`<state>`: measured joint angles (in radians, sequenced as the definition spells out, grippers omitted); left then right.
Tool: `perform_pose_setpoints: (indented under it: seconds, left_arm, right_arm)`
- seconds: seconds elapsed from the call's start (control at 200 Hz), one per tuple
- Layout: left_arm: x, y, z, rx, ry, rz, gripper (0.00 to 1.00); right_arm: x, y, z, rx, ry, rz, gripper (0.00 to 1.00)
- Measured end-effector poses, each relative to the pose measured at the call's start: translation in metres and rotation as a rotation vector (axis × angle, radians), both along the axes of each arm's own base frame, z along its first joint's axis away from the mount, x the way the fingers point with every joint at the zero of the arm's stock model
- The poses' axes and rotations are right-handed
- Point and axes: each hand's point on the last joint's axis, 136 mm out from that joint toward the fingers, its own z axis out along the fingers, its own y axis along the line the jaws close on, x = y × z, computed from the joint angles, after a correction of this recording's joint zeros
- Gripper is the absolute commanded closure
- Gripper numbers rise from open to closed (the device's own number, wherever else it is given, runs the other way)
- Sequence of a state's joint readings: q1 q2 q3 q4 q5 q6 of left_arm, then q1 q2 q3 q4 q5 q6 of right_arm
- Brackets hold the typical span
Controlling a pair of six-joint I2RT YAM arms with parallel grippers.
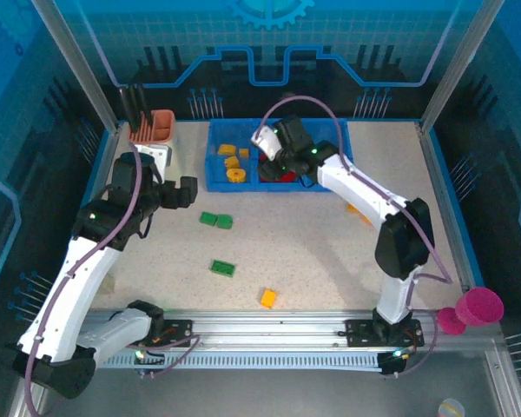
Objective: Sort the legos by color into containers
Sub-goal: Pick up the lego from the bottom-center of the table.
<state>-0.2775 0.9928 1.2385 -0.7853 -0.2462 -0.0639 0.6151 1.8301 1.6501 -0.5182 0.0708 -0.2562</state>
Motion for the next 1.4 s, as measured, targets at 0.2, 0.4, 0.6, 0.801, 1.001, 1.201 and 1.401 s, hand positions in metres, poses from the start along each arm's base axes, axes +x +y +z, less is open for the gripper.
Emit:
perform_pose_setpoints:
  seconds: [0.2, 0.4, 0.6, 0.801, 1.001, 1.201, 1.401]
  left_arm:
    - [0.005, -0.002, 0.003, 0.009, -0.024, -0.012, 0.01]
    - [0.008, -0.003, 0.002, 0.019, -0.038, -0.022, 0.01]
    - [0.009, -0.005, -0.013, 0.02, -0.013, -0.031, 0.01]
    - [0.01, -0.007, -0.016, 0.011, -0.011, -0.043, 0.01]
    - [0.006, -0.006, -0.018, 0.011, -0.012, -0.043, 0.01]
    - [0.002, -0.005, -0.013, 0.008, -0.034, -0.044, 0.01]
    - [-0.001, -0.004, -0.019, 0.009, -0.028, -0.044, 0.01]
  right_arm:
    - [-0.087, 0.039, -0.062, -0.07, 0.134, 0.192, 0.43]
    - [-0.159, 0.058, -0.113, -0.146, 0.244, 0.298, 0.41]
    - [-0.205, 0.077, -0.126, -0.159, 0.28, 0.372, 0.39]
    - [-0.231, 0.102, -0.134, -0.167, 0.294, 0.438, 0.34]
    - [-0.235, 0.122, -0.157, -0.203, 0.318, 0.462, 0.32]
    - [-0.227, 0.138, -0.167, -0.21, 0.323, 0.461, 0.31]
    - [-0.225, 0.141, -0.183, -0.236, 0.343, 0.457, 0.36]
